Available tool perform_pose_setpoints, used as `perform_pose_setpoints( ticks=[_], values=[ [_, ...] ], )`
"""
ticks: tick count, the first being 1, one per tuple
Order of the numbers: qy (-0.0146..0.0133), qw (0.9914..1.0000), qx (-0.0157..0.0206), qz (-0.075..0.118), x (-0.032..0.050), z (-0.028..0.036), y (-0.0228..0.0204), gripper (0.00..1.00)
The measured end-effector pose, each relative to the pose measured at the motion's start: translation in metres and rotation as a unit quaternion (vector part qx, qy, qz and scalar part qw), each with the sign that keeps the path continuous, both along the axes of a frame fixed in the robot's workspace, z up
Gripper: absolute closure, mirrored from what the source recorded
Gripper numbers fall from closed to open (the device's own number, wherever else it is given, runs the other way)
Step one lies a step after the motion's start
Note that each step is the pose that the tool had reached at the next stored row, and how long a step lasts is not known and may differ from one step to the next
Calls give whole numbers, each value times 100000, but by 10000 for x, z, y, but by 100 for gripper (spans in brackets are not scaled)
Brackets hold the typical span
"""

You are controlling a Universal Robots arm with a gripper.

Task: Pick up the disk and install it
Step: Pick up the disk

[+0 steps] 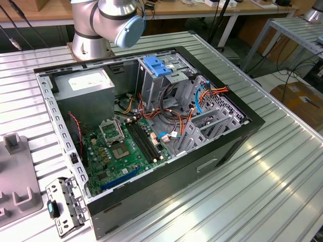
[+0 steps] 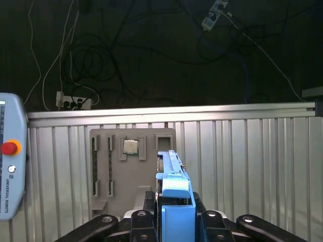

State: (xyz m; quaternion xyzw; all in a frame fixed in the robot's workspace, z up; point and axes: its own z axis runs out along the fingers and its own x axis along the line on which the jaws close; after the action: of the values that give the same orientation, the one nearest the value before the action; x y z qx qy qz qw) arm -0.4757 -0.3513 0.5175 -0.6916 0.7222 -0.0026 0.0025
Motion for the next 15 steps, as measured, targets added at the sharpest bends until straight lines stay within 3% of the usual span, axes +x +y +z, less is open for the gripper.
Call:
perform_pose_setpoints(
  ticks=[5, 15],
  values=[
    [0, 100000, 22, 9, 19, 0, -1, 64],
    [2, 100000, 21, 5, 162, 0, 0, 64]
  ],
)
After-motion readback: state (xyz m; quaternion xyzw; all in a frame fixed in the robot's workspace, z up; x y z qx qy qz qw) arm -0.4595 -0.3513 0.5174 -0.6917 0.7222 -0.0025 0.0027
